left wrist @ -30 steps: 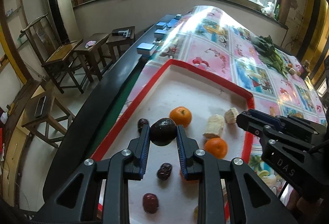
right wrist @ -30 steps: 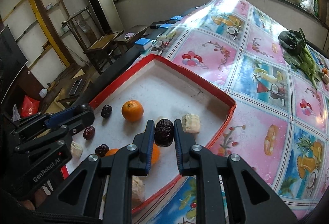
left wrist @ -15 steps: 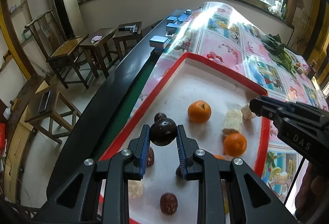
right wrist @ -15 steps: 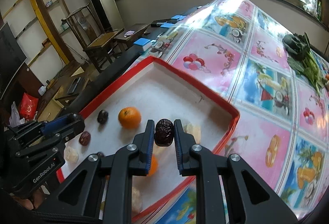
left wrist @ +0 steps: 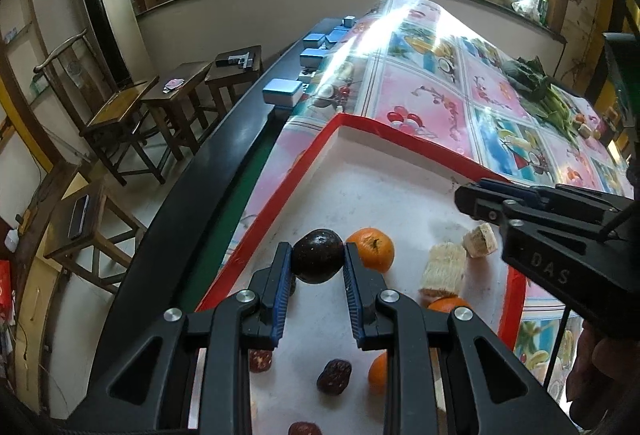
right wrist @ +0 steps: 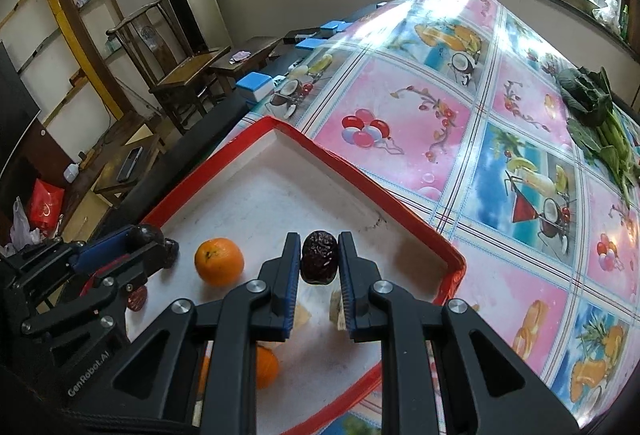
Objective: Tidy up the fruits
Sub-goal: 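Hold the plum in the left gripper while the right holds the date above the tray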
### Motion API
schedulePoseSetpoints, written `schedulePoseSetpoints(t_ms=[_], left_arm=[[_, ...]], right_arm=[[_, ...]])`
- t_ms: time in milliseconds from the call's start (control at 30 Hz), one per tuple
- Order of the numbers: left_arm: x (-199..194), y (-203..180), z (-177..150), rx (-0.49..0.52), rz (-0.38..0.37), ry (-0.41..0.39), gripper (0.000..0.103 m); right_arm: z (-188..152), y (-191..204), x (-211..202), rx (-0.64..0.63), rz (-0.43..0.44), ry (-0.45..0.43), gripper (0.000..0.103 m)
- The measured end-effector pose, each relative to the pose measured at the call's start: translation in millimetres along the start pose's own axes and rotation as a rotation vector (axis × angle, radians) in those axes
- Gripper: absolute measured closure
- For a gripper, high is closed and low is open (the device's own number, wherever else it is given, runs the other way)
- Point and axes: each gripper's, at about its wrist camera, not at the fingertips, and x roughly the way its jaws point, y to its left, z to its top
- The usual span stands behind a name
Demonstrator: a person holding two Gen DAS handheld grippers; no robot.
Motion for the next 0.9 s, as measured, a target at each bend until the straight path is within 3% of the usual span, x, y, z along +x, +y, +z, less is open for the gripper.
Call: schedulePoseSetpoints(t_ms=[400,900], left_arm=[[21,-13,26,0.033,0.003,-0.004,0.078],[47,-20,36,0.049,-0.007,0.023,0.078]], right_arm=[[5,-11,17,0.03,-0.006,0.024,0.082],[4,-22,30,0.066,-0.018,0.041,0.082]])
